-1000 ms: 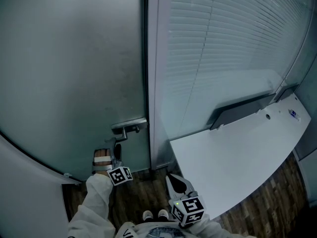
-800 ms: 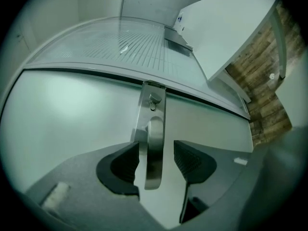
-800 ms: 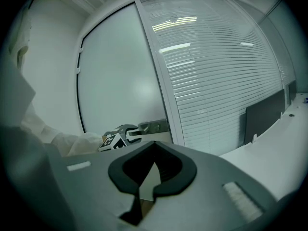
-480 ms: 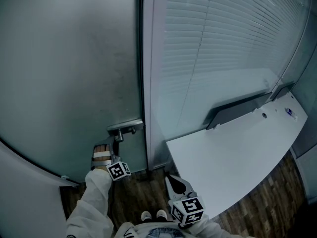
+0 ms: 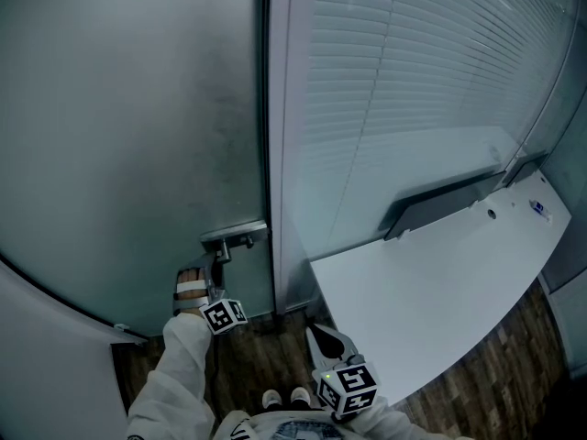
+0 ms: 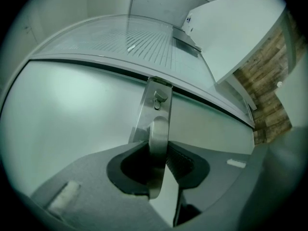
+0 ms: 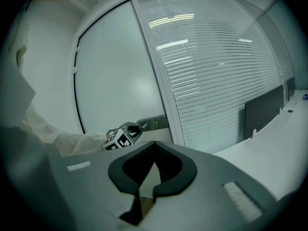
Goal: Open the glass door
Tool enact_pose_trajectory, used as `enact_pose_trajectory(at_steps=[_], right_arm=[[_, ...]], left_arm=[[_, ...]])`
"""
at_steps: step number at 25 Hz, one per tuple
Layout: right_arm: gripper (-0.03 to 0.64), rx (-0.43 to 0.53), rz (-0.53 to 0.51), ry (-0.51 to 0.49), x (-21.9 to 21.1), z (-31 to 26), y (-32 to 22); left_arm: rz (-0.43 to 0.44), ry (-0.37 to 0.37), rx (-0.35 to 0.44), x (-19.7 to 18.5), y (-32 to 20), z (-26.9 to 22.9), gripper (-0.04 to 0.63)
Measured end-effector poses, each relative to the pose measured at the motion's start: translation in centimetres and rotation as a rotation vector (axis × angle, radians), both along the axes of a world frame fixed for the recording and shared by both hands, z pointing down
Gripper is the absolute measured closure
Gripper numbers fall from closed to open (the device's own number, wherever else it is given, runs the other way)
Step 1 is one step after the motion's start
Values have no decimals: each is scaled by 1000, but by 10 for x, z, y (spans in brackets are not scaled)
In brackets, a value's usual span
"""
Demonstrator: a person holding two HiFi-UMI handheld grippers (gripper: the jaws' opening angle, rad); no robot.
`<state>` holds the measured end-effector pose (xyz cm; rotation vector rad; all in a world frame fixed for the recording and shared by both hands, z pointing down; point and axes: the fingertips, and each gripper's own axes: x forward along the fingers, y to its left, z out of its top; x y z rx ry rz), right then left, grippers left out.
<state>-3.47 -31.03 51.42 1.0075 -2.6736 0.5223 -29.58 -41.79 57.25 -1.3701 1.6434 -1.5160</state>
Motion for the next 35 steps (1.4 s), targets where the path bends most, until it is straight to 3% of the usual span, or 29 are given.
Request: enact_pose_trajectory(at_steps=[9, 13, 20, 35], right_arm=[[614, -38, -29, 19, -2, 10, 7], [614, -48, -44, 29, -3, 14, 10], [614, -53, -81, 21, -4, 12, 19], [614, -42, -109, -4, 21, 11, 32]], left_arm=[[-57, 146, 69, -5, -3, 6, 488], [-74, 310, 98, -6, -4, 12, 488], [-76, 519, 83, 0, 2, 18, 479], [-77, 504, 104, 27, 53, 12, 476]])
